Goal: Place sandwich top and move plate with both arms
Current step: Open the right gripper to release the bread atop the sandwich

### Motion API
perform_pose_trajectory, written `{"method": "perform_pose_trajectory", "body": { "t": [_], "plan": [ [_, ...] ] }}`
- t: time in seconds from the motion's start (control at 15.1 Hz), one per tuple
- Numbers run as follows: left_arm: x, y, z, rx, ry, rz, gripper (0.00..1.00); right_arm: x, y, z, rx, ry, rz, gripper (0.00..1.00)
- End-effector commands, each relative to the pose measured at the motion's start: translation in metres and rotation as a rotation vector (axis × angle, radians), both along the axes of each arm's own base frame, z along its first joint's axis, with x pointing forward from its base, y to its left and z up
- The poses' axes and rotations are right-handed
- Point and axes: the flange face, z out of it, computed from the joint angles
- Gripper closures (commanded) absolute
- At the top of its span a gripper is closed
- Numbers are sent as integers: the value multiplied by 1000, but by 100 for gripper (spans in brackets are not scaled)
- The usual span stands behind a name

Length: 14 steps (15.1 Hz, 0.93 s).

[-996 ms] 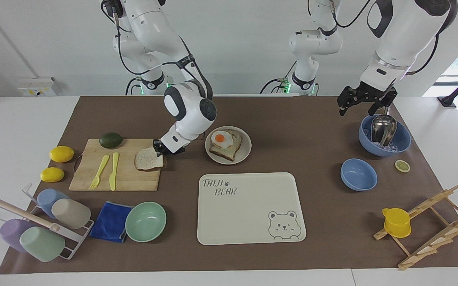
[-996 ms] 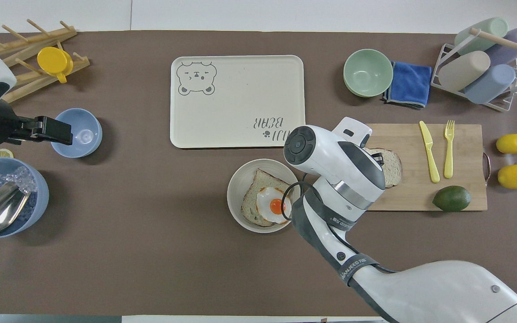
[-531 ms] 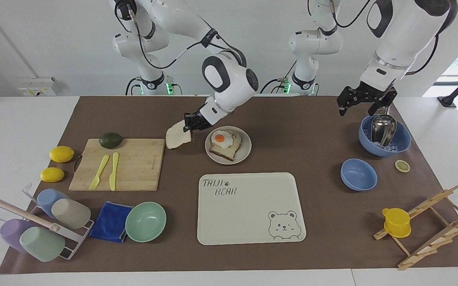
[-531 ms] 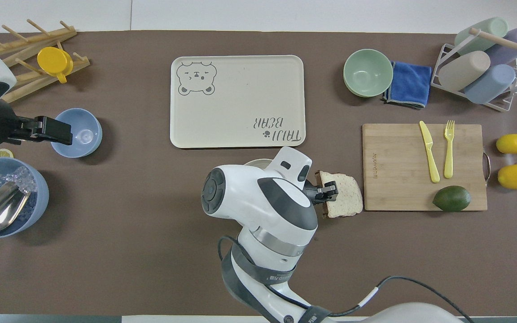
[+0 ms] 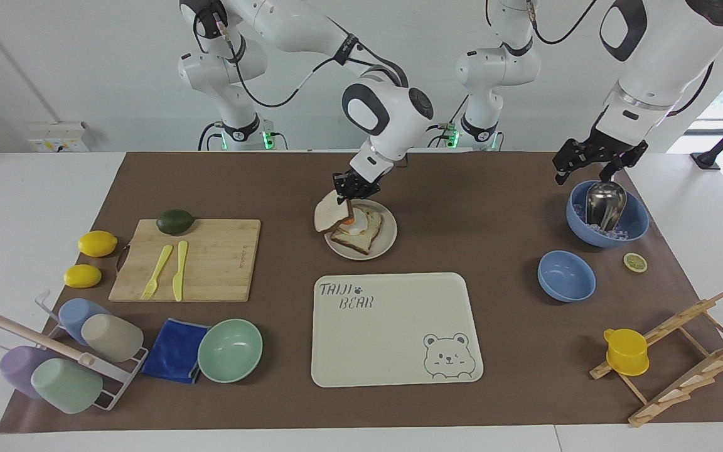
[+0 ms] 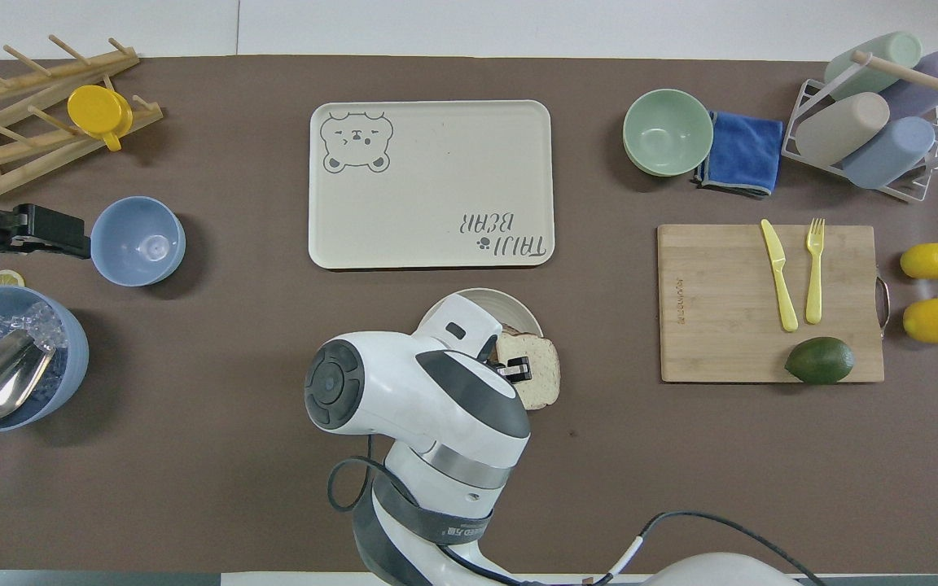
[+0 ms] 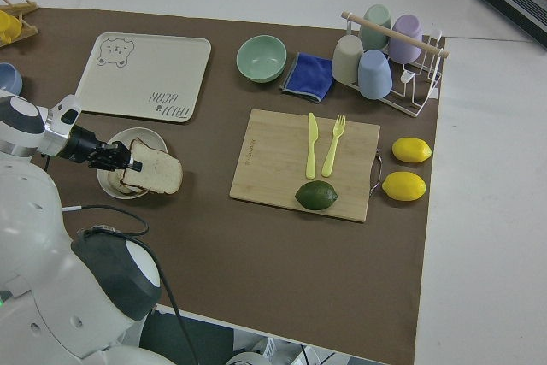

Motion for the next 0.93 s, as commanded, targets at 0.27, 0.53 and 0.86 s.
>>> {"method": "perform_pose_trajectory", "body": {
  "t": [0.27, 0.53, 0.86],
  "plan": [
    [-4, 0, -1, -8, -1, 8, 0, 9, 22, 0, 119, -9, -57, 100],
    [-4, 1, -2, -7, -1, 9, 0, 8, 15, -2, 92, -1, -64, 100],
    [-4, 1, -2, -7, -1, 11, 0, 33, -1, -5, 146, -23, -106, 100]
  ]
}}
